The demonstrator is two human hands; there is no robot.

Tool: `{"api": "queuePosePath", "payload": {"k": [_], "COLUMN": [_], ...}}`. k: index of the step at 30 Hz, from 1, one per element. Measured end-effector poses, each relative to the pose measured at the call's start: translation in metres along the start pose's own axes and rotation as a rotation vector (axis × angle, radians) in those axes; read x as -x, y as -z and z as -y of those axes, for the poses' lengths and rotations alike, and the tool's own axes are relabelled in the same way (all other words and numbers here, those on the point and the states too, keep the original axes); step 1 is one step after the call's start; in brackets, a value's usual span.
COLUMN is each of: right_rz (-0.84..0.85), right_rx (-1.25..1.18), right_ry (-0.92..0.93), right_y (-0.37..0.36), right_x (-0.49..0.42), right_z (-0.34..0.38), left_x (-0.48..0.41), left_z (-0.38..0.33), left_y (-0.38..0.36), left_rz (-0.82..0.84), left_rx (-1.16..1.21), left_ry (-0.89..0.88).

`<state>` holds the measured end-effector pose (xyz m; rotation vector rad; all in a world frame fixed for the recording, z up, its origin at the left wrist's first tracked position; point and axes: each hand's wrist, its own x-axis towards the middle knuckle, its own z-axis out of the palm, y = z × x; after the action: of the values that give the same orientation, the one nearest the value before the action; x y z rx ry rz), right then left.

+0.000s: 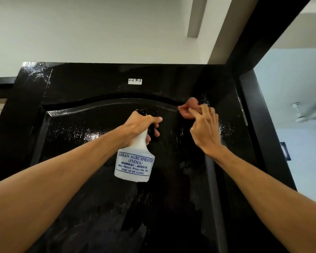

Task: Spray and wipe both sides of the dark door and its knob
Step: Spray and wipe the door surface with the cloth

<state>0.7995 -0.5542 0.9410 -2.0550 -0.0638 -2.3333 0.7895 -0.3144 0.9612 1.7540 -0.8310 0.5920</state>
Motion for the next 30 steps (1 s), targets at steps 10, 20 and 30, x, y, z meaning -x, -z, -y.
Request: {"api": "queuePosePath", "payload": {"k": [10, 20, 30], "right_rz": [0.092, 0.046, 0.089], "right_rx": [-0.020, -0.069, -0.031], "right_ry": [0.173, 0.000, 0.022], "right_y": [-0.004, 0.005, -0.009], "right_x": [-0.020, -0.010, -0.021], "right_z": [0.027, 0.024, 0.072], "left_x": [-0.009, 0.001, 0.016], "left_z": [-0.013, 0.001, 0.016], "left_y": [-0.039, 0.020, 0.082], "left_rz": [-0.047, -0.067, -0.119], "left_rx": [0.073, 0.031, 0.058], "left_ry": [-0.017, 0.024, 0.056]}}
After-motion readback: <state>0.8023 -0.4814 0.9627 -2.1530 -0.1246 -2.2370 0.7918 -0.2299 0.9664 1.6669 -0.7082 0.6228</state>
